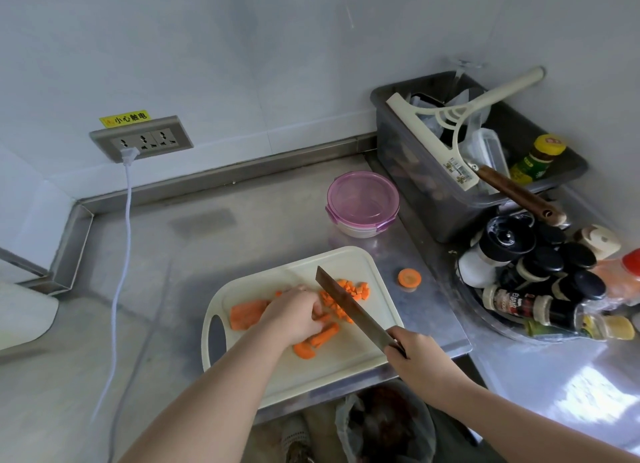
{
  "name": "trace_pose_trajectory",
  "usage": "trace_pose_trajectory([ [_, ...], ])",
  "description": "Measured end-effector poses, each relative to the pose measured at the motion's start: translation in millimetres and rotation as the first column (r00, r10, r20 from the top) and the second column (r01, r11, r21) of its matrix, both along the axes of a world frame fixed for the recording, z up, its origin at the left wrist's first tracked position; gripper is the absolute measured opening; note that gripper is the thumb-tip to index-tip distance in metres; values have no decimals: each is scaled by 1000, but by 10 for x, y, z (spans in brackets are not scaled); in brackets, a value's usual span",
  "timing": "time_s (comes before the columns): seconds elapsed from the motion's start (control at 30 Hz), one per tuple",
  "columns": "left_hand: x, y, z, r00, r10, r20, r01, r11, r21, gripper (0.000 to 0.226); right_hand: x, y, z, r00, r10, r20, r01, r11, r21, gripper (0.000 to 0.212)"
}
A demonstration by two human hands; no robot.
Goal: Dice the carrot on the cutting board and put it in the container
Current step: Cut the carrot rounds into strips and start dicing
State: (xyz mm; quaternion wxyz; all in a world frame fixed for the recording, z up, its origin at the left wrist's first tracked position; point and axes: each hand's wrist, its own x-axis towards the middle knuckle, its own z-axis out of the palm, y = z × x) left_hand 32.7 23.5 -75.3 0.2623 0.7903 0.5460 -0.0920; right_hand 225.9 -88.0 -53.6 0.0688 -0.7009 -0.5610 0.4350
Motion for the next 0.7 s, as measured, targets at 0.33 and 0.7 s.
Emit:
trace_pose_trajectory([
  [0.33, -23, -85, -39, 987, 115, 115, -111, 993, -40, 11, -28, 11, 18, 1000, 14, -1, -14, 1000, 8, 14],
  [0.7, -9, -218, 75, 1000, -6, 11, 6, 999, 49, 44, -76, -25, 42, 1000, 17, -7, -17, 1000, 10, 17],
])
